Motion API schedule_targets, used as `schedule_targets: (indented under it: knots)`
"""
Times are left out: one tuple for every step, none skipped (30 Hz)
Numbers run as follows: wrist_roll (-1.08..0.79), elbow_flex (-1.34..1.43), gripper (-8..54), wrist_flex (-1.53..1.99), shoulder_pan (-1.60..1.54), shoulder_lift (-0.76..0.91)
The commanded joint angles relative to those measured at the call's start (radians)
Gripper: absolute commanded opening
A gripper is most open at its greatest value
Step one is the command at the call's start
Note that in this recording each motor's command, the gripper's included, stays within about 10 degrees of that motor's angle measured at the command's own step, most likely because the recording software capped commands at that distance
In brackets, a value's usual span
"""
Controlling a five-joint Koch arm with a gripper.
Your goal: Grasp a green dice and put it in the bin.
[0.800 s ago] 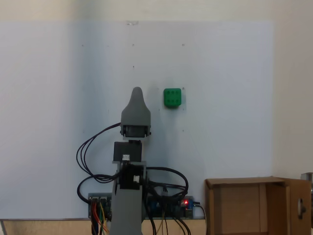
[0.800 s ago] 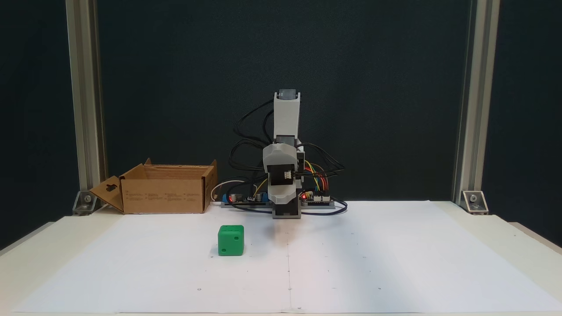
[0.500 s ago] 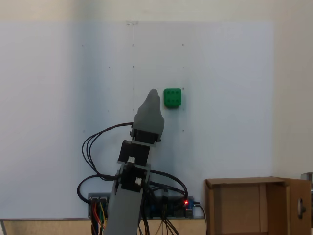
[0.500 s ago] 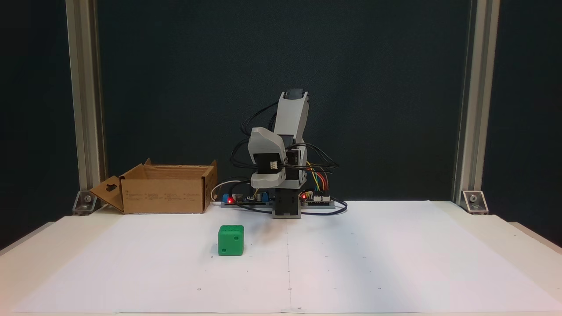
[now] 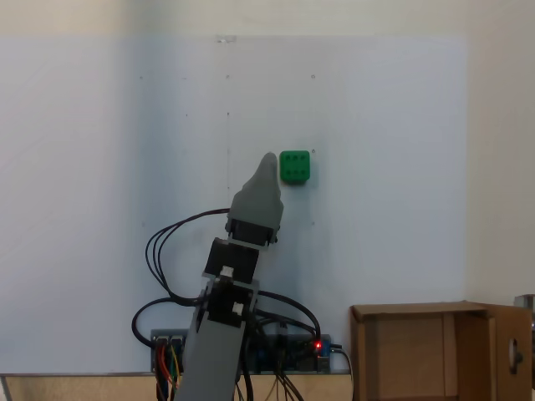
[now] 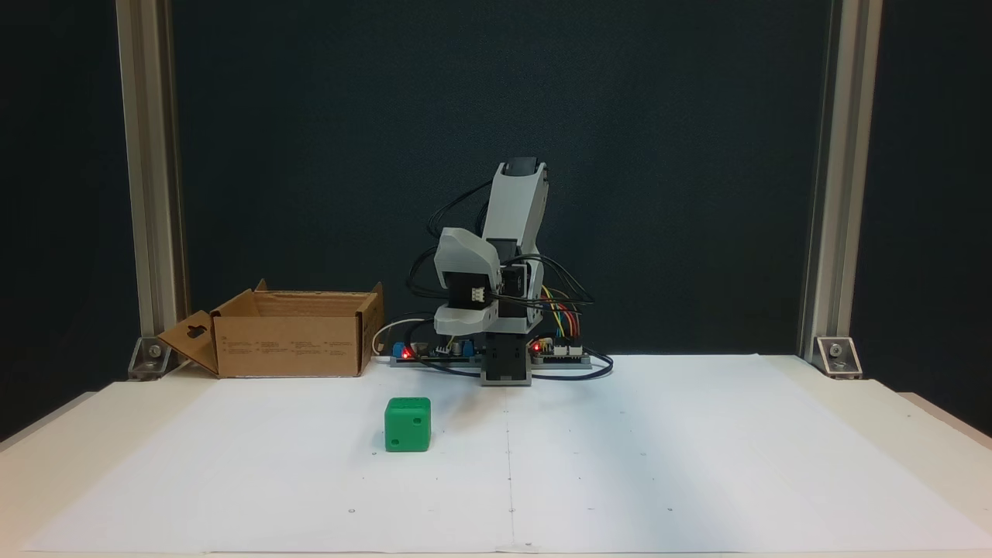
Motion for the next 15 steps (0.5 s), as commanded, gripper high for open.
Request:
schedule_targets:
  knots:
    - [-0.064,-0.167,44.0,0.147,0.002,0.101]
    - [-0.064,-0.194,44.0,0.181,0.002,0.101]
    - [-0.064,-0.254,44.0,0.227,0.002,0.101]
    - [-0.064,-0.324,44.0,0.282,0.003,0.101]
    - [-0.064,-0.373,44.0,0.339,0.005,0.103]
    - [-0.064,-0.414,44.0,0.394,0.005,0.103]
    - [-0.064,-0.459,44.0,0.451,0.005,0.104]
    - [-0.064,-0.511,43.9,0.506,0.006,0.104]
    - [-0.064,-0.569,43.9,0.561,0.005,0.106]
    - [-0.064,-0.621,43.9,0.616,0.006,0.107]
    - [-0.061,-0.672,43.9,0.675,0.006,0.107]
    - [-0.057,-0.722,43.8,0.725,0.005,0.107]
    - [-0.046,-0.782,43.6,0.784,0.005,0.107]
    - [-0.023,-0.846,43.5,0.842,0.003,0.107]
    - [-0.009,-0.900,43.5,0.892,0.002,0.106]
